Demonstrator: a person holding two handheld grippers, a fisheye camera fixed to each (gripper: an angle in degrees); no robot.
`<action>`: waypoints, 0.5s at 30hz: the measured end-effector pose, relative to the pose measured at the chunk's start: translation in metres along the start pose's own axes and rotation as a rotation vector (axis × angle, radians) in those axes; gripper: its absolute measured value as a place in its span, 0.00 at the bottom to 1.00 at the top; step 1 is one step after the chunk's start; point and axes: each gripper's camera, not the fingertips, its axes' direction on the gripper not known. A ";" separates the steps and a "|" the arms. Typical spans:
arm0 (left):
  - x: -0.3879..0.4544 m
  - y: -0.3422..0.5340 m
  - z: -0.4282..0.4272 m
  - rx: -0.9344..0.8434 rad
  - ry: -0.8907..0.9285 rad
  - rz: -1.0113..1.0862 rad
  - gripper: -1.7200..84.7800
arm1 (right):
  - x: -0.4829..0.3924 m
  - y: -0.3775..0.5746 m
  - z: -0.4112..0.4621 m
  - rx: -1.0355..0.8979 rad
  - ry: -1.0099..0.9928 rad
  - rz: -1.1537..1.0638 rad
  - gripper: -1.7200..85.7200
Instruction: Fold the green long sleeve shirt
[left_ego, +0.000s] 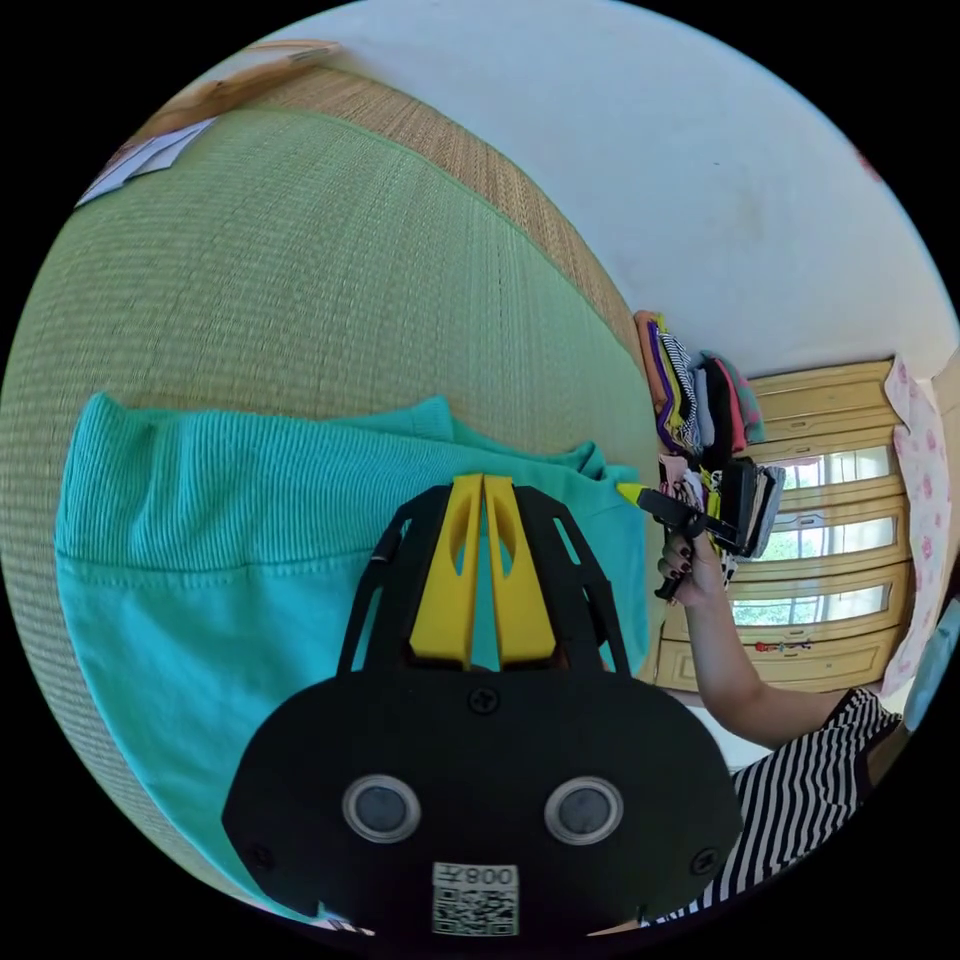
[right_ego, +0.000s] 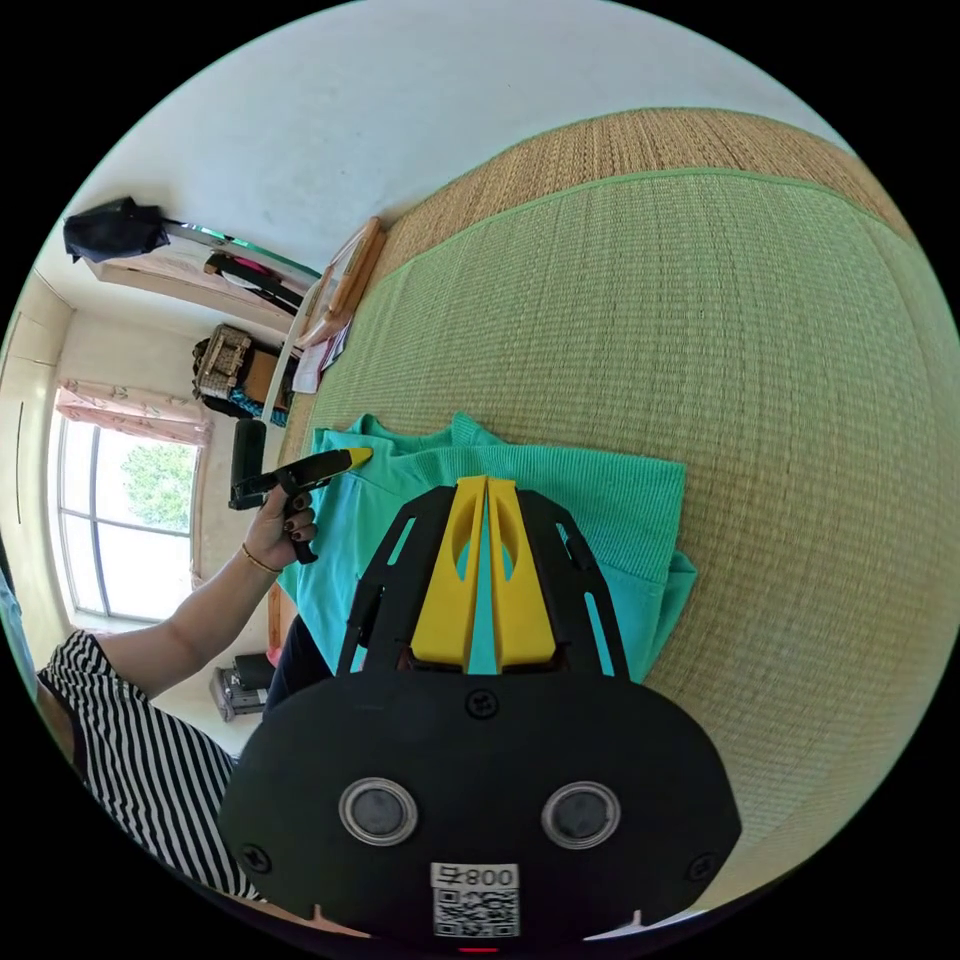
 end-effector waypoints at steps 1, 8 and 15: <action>0.003 0.003 -0.004 0.018 -0.012 0.010 0.02 | -0.002 0.001 -0.004 0.004 0.015 -0.003 0.02; 0.003 0.009 -0.008 0.024 -0.035 -0.001 0.02 | 0.003 0.003 -0.024 0.009 0.167 0.032 0.02; 0.041 0.021 0.000 0.021 -0.046 0.125 0.02 | -0.059 -0.003 -0.037 0.045 0.152 -0.104 0.02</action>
